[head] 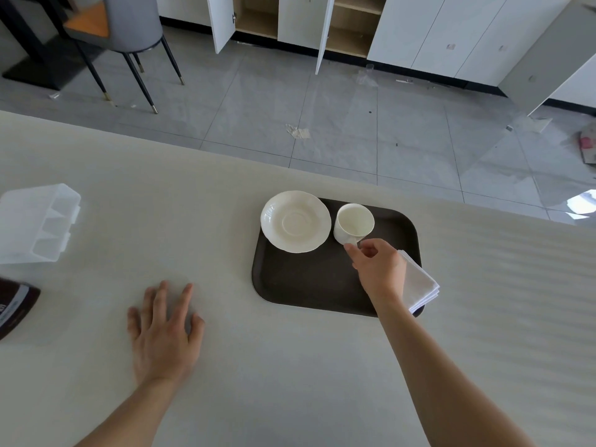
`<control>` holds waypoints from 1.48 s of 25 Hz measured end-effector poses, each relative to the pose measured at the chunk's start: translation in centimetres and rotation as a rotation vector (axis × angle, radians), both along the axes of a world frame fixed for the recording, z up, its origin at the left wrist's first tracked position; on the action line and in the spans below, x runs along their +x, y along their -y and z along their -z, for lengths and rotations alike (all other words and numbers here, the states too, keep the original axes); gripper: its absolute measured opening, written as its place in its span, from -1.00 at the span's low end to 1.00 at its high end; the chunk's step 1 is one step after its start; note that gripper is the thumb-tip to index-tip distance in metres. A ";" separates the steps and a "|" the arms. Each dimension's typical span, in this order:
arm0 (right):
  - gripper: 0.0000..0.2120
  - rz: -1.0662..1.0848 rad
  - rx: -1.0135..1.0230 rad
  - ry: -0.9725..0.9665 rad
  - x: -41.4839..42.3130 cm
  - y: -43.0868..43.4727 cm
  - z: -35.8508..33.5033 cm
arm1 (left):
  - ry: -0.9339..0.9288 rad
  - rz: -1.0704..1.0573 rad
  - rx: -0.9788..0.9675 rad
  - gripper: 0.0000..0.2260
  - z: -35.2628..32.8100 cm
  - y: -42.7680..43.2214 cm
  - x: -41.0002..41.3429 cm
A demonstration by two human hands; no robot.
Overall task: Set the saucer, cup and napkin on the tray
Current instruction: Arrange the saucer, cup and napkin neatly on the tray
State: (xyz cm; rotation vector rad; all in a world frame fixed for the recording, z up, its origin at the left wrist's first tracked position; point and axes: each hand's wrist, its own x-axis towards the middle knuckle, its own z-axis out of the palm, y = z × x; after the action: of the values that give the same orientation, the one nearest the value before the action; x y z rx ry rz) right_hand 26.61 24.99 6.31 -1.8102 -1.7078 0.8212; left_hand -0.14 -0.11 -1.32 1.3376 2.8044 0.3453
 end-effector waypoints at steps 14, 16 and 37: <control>-0.88 -0.040 0.146 0.247 10.8 -0.5 -2.6 | 0.070 0.173 0.025 -0.71 -5.3 -5.1 5.9; -0.83 -0.060 0.141 0.308 12.3 -1.1 -2.4 | 0.143 0.312 0.129 -0.73 -6.7 -7.5 9.7; -0.88 -0.044 -0.154 0.250 14.4 -1.9 -1.4 | 0.109 0.863 -0.023 -0.78 -7.2 -19.3 25.2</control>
State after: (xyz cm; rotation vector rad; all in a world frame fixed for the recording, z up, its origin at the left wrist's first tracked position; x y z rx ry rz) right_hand 41.01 26.88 7.74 -2.0588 -1.8899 0.7902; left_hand 25.02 19.18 5.86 2.2308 1.8726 0.3233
